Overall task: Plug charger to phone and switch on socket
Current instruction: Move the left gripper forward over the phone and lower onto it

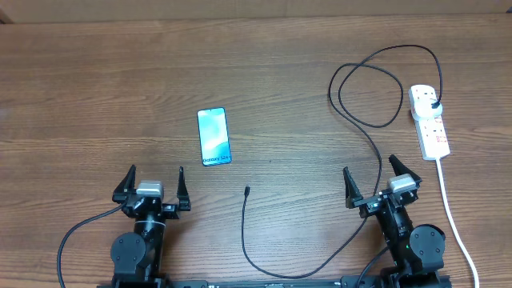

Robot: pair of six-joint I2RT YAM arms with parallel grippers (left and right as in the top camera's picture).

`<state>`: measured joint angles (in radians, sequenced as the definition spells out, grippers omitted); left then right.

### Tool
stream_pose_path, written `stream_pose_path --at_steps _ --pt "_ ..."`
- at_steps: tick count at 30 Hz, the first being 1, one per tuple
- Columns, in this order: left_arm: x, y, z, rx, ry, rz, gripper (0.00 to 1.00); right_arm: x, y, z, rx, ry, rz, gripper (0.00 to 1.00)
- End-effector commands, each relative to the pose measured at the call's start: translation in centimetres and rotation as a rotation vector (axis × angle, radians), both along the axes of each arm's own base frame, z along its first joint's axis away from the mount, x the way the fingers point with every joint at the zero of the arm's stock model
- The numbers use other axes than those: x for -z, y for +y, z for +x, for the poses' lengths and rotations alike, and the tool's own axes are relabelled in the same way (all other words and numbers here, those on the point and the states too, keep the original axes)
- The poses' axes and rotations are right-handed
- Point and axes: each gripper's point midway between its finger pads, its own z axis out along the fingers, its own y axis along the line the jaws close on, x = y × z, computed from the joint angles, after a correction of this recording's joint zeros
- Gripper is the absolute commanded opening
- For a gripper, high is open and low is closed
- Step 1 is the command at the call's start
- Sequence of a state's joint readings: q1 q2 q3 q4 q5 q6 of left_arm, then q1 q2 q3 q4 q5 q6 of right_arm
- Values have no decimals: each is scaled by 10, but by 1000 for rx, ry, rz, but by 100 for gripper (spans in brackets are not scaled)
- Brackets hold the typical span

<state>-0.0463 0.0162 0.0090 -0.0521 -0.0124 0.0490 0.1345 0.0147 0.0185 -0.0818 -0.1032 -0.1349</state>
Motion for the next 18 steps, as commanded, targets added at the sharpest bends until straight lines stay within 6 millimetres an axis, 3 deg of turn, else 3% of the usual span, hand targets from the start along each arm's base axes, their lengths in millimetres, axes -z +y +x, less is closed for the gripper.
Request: stream_pose_path --at_steps 1,6,12,18 --pt "-19 -5 -3 21 -29 -119 100 1 0 0 4 -8 -4 100" --pt "-69 -9 -15 53 -82 -148 99 1 0 0 4 -8 -4 100" --pt "-152 -11 -37 72 -105 -168 100 1 0 0 4 -9 -4 100" --pt "-232 -21 -33 121 9 -167 100 1 0 0 4 -8 -4 100"
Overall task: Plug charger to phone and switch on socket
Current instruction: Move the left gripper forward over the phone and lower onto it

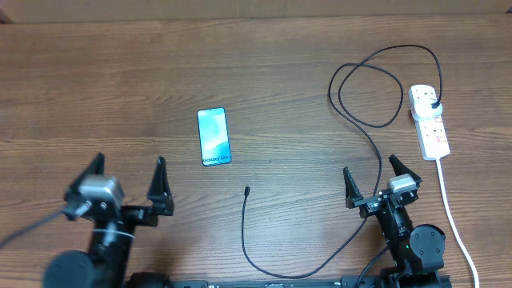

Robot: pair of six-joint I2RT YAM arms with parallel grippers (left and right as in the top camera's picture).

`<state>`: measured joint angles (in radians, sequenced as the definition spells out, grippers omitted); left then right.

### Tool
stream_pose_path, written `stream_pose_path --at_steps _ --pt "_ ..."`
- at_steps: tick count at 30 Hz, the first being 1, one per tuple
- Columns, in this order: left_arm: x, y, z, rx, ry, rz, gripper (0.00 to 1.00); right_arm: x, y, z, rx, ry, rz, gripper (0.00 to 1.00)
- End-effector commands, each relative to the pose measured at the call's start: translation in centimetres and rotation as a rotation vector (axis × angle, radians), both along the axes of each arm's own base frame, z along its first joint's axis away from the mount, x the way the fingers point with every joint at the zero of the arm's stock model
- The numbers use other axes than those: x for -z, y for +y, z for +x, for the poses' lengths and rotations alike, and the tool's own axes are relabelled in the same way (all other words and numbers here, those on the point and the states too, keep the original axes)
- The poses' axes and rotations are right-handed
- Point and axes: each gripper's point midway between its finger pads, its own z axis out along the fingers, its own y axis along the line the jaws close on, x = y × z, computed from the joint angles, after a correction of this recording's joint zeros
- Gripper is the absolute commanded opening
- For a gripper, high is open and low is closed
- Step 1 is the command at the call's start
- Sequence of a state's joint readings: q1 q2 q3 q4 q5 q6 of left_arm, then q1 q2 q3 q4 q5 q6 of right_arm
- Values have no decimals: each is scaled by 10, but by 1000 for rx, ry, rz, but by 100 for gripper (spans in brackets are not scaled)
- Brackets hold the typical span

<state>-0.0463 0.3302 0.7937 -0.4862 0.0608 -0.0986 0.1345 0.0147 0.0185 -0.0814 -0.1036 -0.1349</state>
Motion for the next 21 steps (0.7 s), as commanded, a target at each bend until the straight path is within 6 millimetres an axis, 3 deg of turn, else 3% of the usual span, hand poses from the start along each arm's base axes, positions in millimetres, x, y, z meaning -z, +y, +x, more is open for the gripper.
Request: stream_pose_path --at_steps 1,6,10,12,15,21 --pt "-49 -13 10 72 66 -13 100 1 -1 0 5 -8 -4 100" --pt "-97 -28 35 149 303 -13 100 1 -1 0 5 -8 -4 100" --pt "-109 -30 56 155 458 -4 100 1 -1 0 5 -8 -4 100" --pt "-104 -30 69 158 540 9 100 1 -1 0 5 -8 -4 100" --pt "-81 -31 90 155 689 -5 100 1 -1 0 5 -8 -4 100" --pt "-12 -35 141 113 955 -91 100 1 -1 0 5 -8 -4 100"
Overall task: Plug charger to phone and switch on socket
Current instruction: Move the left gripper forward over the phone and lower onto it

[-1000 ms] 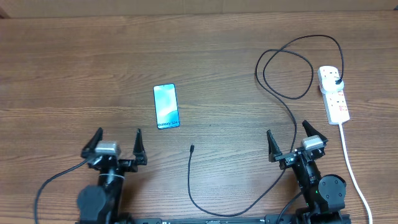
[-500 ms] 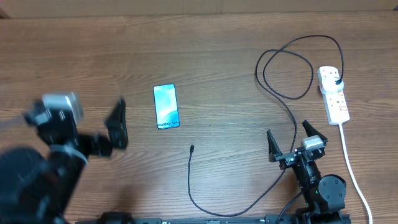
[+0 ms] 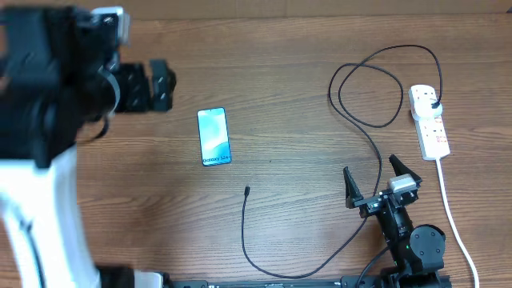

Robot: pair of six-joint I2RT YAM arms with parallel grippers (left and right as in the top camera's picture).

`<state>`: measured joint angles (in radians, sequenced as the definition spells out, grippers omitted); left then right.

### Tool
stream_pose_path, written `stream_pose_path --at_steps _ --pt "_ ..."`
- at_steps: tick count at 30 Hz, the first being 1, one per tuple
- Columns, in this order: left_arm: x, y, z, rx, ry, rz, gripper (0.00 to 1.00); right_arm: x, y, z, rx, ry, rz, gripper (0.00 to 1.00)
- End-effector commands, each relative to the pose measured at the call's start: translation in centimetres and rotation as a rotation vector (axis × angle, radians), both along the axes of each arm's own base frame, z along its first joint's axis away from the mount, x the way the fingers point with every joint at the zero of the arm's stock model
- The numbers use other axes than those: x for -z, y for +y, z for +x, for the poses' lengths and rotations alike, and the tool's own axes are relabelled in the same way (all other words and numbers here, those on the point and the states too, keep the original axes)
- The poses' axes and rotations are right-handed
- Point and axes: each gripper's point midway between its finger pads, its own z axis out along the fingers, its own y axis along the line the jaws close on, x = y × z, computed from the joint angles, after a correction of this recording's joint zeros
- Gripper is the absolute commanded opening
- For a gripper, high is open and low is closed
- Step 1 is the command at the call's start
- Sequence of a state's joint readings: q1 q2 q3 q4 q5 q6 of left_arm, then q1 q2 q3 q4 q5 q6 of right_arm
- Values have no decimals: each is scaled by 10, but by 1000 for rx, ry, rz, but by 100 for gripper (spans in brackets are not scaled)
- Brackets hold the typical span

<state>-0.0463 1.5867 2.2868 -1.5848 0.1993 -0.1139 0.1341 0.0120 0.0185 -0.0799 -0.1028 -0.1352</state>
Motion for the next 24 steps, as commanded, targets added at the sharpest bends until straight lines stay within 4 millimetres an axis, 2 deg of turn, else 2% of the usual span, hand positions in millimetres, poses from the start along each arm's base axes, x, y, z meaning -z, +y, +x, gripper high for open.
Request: stream_pose_path --at_steps 1,2,3,4,5,9,14,24 --pt "36 -7 32 -24 129 -38 100 2 0 0 4 -4 -4 100" --pt "48 -7 39 -25 164 -36 93 2 0 0 4 -4 -4 100" --pt "60 -7 46 -25 201 -34 52 2 0 0 4 -4 -4 100" --pt "72 -9 51 -24 238 -37 15 2 0 0 4 -4 -4 100" --pt "82 -11 54 -18 277 -49 4 2 0 0 4 -4 -4 100" --pt "126 -24 60 -56 477 -133 4 2 0 0 4 -4 -4 100" --pt "172 -34 67 -46 620 -108 4 2 0 0 4 -4 -4 100" --pt "218 -67 63 22 748 -38 4 2 0 0 4 -4 -4 100"
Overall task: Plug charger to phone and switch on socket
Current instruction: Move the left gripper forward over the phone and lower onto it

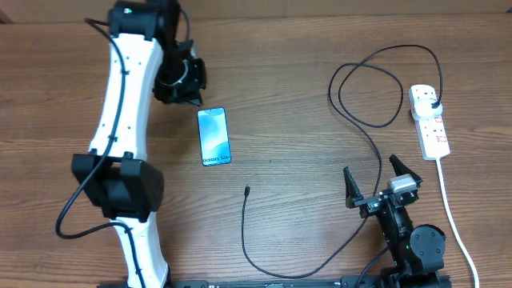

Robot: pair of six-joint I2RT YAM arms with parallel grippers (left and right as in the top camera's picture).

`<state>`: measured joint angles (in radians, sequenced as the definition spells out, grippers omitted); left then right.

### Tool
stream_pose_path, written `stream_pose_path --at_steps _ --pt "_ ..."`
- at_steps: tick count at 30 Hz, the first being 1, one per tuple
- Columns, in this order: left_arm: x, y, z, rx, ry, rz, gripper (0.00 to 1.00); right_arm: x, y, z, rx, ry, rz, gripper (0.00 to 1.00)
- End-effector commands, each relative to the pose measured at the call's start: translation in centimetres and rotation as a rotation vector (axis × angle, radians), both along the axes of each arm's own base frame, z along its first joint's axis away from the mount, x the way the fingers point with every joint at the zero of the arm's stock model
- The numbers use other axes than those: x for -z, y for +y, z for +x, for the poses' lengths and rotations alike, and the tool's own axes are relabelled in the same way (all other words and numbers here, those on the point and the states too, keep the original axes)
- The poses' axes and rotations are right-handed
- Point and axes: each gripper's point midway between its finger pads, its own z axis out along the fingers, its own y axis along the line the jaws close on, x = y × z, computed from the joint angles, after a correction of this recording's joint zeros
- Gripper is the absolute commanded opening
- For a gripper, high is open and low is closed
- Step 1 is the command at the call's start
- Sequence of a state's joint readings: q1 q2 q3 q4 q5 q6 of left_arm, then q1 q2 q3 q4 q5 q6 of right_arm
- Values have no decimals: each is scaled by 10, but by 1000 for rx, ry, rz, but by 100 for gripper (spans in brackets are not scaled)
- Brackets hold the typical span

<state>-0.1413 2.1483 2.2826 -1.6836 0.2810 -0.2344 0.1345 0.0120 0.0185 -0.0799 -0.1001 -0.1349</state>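
Note:
The phone [214,137] lies screen up, left of the table's middle. My left gripper [182,82] hangs at the end of the outstretched left arm, just beyond the phone's far left corner, and looks open and empty. The black charger cable [376,156] ends in a free plug tip [247,190] in front of the phone. It loops along the front edge and runs back to the white power strip [430,122] at the right. My right gripper [374,179] rests open near the front edge, beside the cable.
The strip's white cord [453,216] trails to the front edge, to the right of the right arm. The left arm's white links [120,120] stretch over the table's left side. The charger's adapter [433,104] sits in the strip's far socket.
My left gripper has gone from the far left back of the table to a spot just past the phone's far left corner. Phone, cable, strip and right arm are unchanged.
Both grippers rested open at the front edge. The left arm then stood raised and shifted left, then reached high over the far left of the table. Now its gripper hangs by the phone's far end. The right arm has stayed at rest throughout.

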Motion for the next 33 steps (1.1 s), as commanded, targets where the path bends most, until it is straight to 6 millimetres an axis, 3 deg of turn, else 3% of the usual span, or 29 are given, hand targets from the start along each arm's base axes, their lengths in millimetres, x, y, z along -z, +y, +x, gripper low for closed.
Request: stream_pose_path --at_steps 1,3,4,5,6,14,18,33 --pt "15 -15 -8 31 54 16 4 2 0 0 1 -4 -4 100" --pt "19 -17 -10 53 57 54 14 2 0 0 1 -4 -4 100" --pt "21 -17 -11 61 55 75 41 2 0 0 1 -4 -4 100" --pt "23 -16 -12 74 52 112 79 2 0 0 1 -4 -4 100" --pt "24 -16 -12 82 49 129 100 2 0 0 1 -4 -4 100" --pt "30 -14 -9 50 37 210 99 2 0 0 1 -4 -4 100" --pt "44 -9 -2 -27 29 253 99 2 0 0 1 -4 -4 100" --pt "121 -9 -3 -44 63 261 99 2 0 0 1 -4 -4 100"
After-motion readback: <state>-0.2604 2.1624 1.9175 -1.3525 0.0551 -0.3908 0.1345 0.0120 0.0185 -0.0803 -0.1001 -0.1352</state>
